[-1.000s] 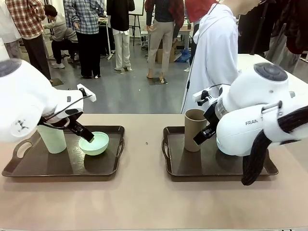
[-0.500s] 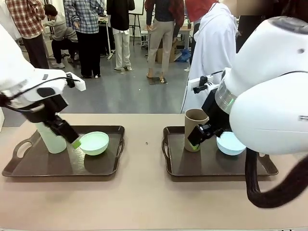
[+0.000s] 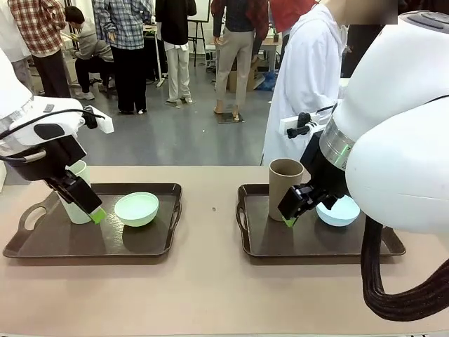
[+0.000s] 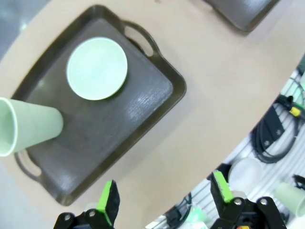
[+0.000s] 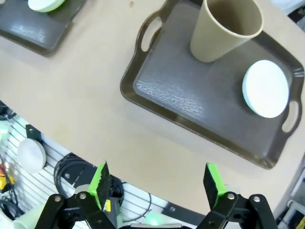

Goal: Set up a tray with a mat and arrange the tableware.
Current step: Pick up the Picnic Bowl and Reusable plastic cup from the Handle tray in front of the human's position and hold them in the air.

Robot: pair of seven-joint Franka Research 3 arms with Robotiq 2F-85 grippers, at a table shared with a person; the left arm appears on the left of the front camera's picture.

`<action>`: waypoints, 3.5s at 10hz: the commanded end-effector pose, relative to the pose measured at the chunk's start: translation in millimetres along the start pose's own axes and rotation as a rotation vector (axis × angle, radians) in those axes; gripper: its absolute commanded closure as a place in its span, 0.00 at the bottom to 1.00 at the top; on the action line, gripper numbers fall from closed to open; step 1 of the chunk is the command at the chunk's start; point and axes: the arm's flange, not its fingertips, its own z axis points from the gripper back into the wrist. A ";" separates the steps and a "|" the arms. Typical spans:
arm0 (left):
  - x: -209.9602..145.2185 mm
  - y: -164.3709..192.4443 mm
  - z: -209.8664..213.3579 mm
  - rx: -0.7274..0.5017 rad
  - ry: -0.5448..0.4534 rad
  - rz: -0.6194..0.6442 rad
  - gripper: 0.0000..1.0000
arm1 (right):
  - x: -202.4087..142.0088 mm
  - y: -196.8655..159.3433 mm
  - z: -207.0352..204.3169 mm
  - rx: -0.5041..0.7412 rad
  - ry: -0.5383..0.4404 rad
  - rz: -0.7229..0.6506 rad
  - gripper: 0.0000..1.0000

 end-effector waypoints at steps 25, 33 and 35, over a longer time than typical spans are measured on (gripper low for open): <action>-144.2 245.8 -2.0 -0.892 -0.443 0.673 0.00 | -205.6 -339.0 50.7 1.072 -0.108 -0.916 0.00; -152.8 254.2 -21.2 -0.896 -0.411 0.752 0.00 | -209.6 -341.0 35.0 1.069 -0.069 -0.953 0.00; -152.8 254.2 -21.2 -0.896 -0.411 0.752 0.00 | -209.6 -341.0 35.0 1.069 -0.069 -0.953 0.00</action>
